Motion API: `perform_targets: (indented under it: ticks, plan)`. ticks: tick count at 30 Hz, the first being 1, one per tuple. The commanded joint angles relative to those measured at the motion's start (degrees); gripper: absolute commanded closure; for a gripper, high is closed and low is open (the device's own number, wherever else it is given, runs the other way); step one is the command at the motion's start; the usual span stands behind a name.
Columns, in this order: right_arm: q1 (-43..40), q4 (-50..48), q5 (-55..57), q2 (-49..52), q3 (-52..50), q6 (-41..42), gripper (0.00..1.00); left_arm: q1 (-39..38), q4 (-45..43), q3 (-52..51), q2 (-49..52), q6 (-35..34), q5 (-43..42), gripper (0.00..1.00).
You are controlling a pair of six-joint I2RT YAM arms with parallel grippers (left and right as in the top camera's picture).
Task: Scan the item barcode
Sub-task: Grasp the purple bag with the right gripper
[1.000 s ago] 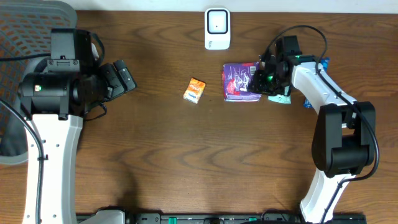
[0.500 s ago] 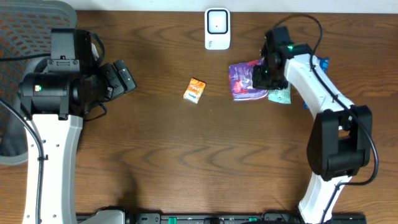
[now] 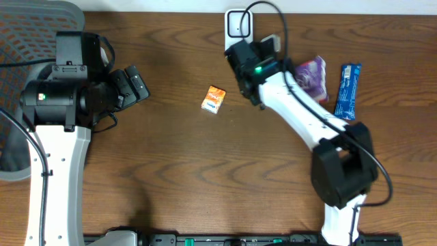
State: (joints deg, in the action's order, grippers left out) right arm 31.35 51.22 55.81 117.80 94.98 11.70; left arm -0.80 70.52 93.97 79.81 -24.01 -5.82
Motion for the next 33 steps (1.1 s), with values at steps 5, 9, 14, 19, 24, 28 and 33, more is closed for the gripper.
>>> perform_targets:
  ticks: [5, 9, 14, 19, 24, 28, 33]
  plan:
    - [2.4, 3.3, -7.0, 3.4, 2.5, 9.1, 0.69, 0.2, 0.2, 0.0, -0.1, 0.2, 0.4, 0.02]
    - [-2.7, 9.2, -21.9, 0.0, 10.2, 10.6, 0.47, 0.2, 0.2, 0.0, -0.1, 0.2, 0.4, 0.02]
    - [-16.2, 17.6, -46.6, -2.8, 18.0, 9.6, 0.16, 0.2, 0.2, 0.0, -0.1, 0.2, 0.4, 0.02]
    - [-28.1, 27.1, -60.9, -2.7, 15.7, 2.1, 0.01, 0.2, 0.2, 0.0, -0.1, 0.2, 0.4, 0.02]
    - [-33.9, 23.7, -62.6, -2.7, 7.6, 2.0, 0.01, 0.2, 0.2, 0.0, -0.1, 0.2, 0.4, 0.02]
    - [-37.6, 14.5, -70.1, -2.7, 0.1, 1.8, 0.06, 0.2, 0.2, 0.0, -0.1, 0.2, 0.4, 0.02]
    - [-38.9, 6.9, -77.6, -2.7, -6.0, -0.7, 0.19, 0.2, 0.2, 0.0, -0.1, 0.2, 0.4, 0.02]
